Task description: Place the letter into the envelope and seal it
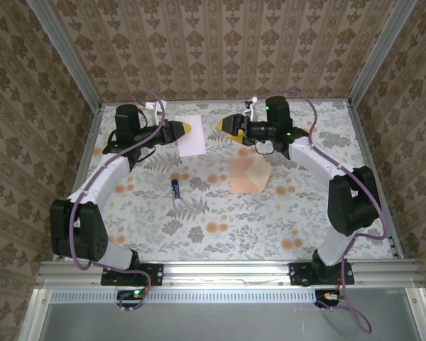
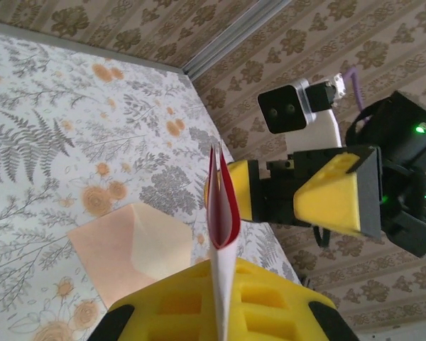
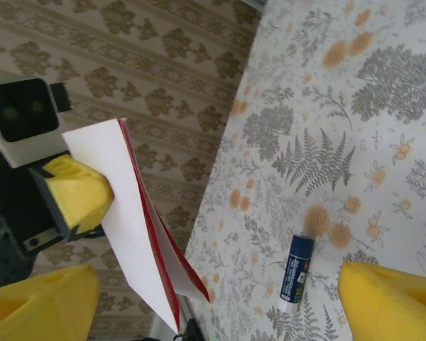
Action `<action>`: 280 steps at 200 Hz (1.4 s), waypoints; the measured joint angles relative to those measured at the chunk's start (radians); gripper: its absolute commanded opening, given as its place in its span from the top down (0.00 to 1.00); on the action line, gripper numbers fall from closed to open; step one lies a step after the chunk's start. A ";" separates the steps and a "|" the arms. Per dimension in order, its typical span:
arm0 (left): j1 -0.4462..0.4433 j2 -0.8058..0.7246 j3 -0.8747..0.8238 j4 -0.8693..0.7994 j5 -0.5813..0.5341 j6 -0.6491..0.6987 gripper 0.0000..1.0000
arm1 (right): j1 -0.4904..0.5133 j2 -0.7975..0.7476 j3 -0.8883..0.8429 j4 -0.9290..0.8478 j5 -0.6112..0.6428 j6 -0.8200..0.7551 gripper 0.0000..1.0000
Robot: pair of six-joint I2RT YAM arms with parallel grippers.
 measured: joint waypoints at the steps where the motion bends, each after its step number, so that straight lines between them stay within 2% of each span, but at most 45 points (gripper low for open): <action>1: 0.000 0.000 0.000 0.002 0.000 -0.001 0.98 | -0.001 0.001 0.000 0.004 -0.003 0.001 0.11; 52: -0.032 0.000 0.000 0.051 0.022 -0.031 0.97 | 0.008 0.083 0.000 0.251 -0.185 0.065 0.11; 106: -0.037 0.004 0.000 0.117 0.029 -0.075 0.97 | 0.064 0.097 0.008 0.287 -0.214 0.070 0.11; 147: -0.037 0.029 0.001 0.155 0.029 -0.103 0.97 | 0.098 0.097 0.017 0.312 -0.219 0.079 0.17; 183: -0.036 0.034 0.001 0.169 0.029 -0.112 0.97 | 0.103 0.098 0.016 0.352 -0.228 0.106 0.31; 213: -0.035 0.034 0.001 0.176 0.029 -0.115 0.97 | 0.103 0.098 0.016 0.370 -0.234 0.127 0.54; 229: -0.029 0.034 0.001 0.177 0.032 -0.116 0.97 | 0.103 0.098 0.015 0.377 -0.237 0.134 0.61; 280: -0.022 0.034 0.001 0.179 0.034 -0.119 0.97 | 0.103 0.098 -0.004 0.415 -0.244 0.169 0.75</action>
